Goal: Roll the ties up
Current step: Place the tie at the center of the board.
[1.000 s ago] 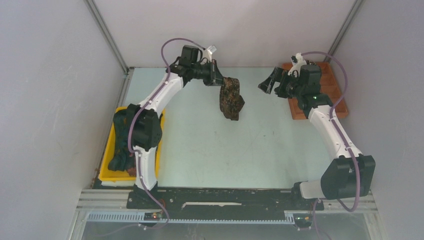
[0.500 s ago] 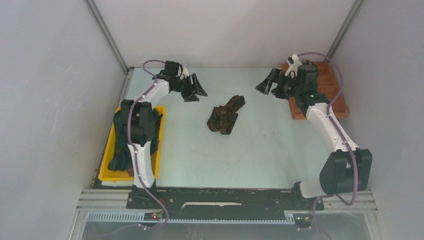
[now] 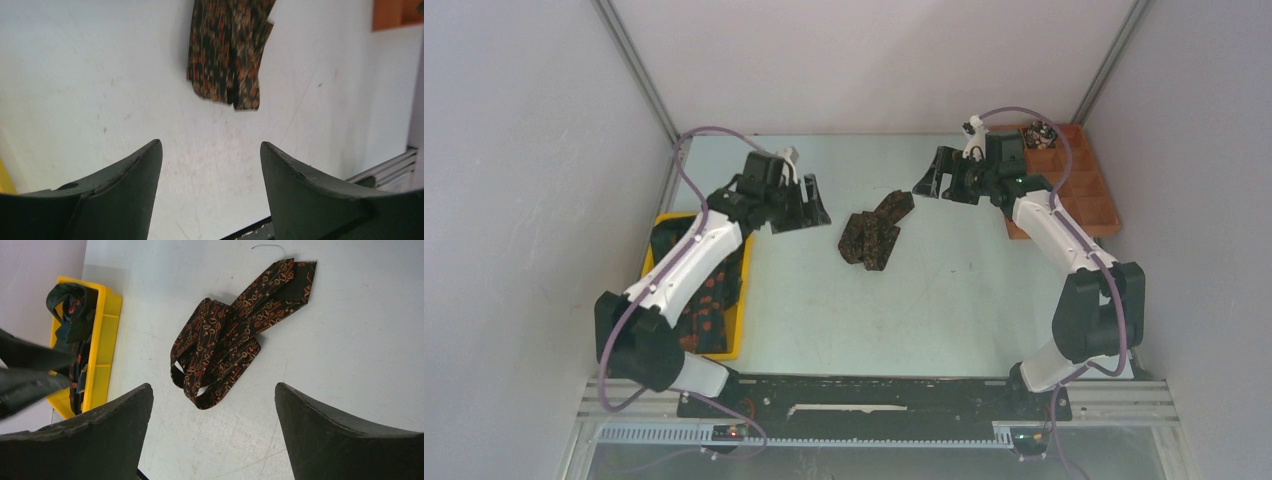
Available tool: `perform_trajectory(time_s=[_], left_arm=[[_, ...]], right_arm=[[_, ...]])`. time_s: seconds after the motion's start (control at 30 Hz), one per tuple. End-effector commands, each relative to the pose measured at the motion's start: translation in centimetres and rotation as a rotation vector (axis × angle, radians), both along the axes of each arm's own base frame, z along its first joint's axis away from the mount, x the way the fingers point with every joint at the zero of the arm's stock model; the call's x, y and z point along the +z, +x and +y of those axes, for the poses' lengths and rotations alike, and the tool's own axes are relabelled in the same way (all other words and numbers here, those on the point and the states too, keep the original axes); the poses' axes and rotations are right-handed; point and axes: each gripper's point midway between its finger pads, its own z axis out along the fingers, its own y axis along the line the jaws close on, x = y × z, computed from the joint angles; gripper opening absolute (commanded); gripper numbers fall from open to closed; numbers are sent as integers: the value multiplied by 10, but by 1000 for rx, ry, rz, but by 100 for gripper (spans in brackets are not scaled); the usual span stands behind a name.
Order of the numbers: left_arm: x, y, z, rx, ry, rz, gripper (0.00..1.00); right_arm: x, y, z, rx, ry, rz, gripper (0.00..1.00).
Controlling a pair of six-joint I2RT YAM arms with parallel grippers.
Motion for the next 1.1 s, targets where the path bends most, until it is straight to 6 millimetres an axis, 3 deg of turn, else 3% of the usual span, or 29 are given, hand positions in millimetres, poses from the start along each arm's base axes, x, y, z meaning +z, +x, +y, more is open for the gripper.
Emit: perform_trajectory(time_s=[0.0, 0.13, 0.37, 0.73, 1.07], left_arm=[[-26, -38, -4, 19, 75, -7, 76], [-41, -66, -21, 5, 28, -27, 76], [-62, -87, -49, 45, -65, -82, 78], [-84, -72, -106, 5, -33, -104, 79], [-108, -44, -130, 27, 16, -109, 75]], right_arm=[[8, 5, 6, 29, -16, -26, 93], [3, 5, 6, 22, -31, -16, 93], [1, 5, 6, 21, -36, -11, 93], [8, 4, 4, 18, -33, -24, 93], [15, 2, 5, 25, -22, -37, 93]])
